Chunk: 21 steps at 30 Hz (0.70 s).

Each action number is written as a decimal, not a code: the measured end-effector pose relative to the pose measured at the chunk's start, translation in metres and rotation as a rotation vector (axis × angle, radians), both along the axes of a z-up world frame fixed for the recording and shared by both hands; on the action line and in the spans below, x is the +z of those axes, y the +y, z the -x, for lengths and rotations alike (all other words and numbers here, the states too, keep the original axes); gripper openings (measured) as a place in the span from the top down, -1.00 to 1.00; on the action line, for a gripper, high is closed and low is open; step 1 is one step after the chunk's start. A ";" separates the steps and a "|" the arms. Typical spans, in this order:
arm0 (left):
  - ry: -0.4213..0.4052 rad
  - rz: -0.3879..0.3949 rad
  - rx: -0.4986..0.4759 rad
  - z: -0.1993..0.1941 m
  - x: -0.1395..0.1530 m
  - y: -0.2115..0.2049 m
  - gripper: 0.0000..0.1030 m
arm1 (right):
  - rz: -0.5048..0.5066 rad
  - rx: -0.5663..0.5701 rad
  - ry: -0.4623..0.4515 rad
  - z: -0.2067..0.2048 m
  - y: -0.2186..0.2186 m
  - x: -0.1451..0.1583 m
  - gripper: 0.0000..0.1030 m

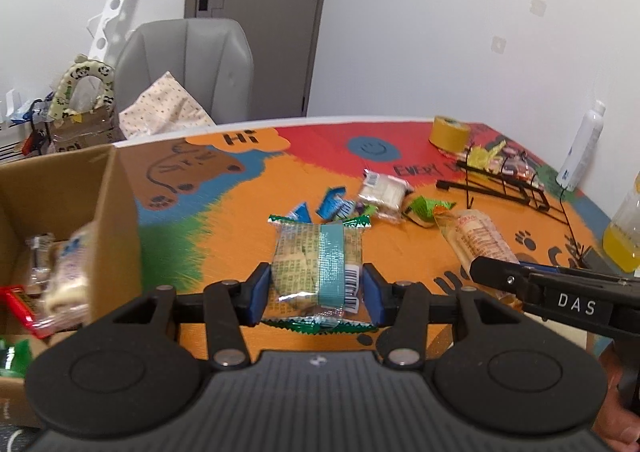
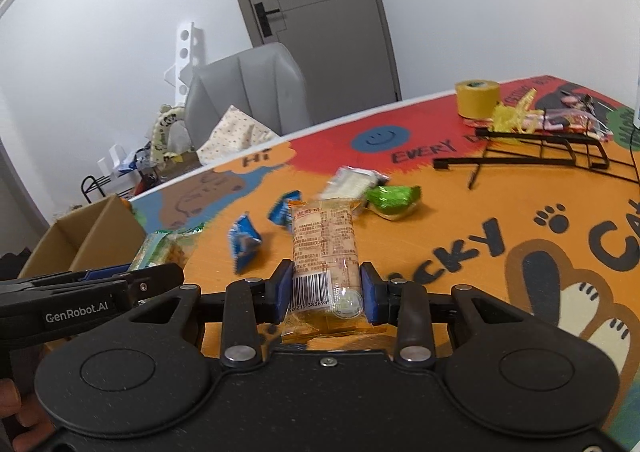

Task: Organize snacks
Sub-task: 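Carry the green bag and biscuit pack over the box and open both grippers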

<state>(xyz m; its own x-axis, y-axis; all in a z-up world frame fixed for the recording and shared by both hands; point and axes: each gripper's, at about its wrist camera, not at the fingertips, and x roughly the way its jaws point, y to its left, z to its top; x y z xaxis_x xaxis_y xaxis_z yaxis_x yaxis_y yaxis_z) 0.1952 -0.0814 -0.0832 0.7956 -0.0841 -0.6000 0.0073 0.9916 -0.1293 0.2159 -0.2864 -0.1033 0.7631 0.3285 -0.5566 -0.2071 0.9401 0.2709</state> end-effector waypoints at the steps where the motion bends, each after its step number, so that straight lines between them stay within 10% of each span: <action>1: -0.006 0.000 0.005 0.003 0.003 0.004 0.09 | 0.000 0.004 -0.004 0.001 0.003 0.002 0.35; 21: -0.084 0.021 0.108 0.038 0.037 0.080 0.09 | 0.000 0.096 -0.076 0.010 0.072 0.037 0.35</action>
